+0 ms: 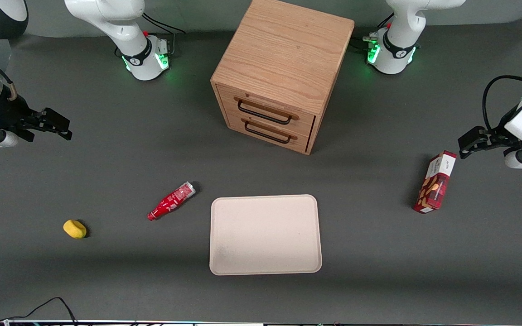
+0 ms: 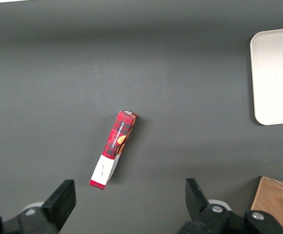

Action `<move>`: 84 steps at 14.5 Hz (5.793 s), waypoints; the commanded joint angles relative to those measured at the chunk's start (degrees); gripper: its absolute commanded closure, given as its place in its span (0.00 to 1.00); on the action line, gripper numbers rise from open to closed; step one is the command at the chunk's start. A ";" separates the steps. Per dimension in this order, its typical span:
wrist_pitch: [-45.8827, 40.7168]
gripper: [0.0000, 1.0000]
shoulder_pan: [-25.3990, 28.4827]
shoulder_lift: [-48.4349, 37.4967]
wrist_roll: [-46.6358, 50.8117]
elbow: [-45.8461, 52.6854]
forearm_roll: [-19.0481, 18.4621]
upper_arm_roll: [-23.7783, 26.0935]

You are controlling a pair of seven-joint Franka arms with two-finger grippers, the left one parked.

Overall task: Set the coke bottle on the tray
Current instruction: 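Move the right gripper down toward the red Coca-Cola bottle, then close the right gripper around the bottle's body, then lift the bottle and carry it over the cream tray, then lower the bottle onto the tray's edge area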

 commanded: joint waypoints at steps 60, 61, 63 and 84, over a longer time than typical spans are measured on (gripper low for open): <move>27.75 1.00 18.43 50.80 37.81 31.74 -12.92 9.19; 27.66 1.00 18.52 53.35 29.39 33.77 -9.50 9.46; 27.58 1.00 18.52 55.74 21.15 34.23 -2.30 9.37; 27.22 0.00 19.48 65.94 18.76 39.33 -1.29 6.56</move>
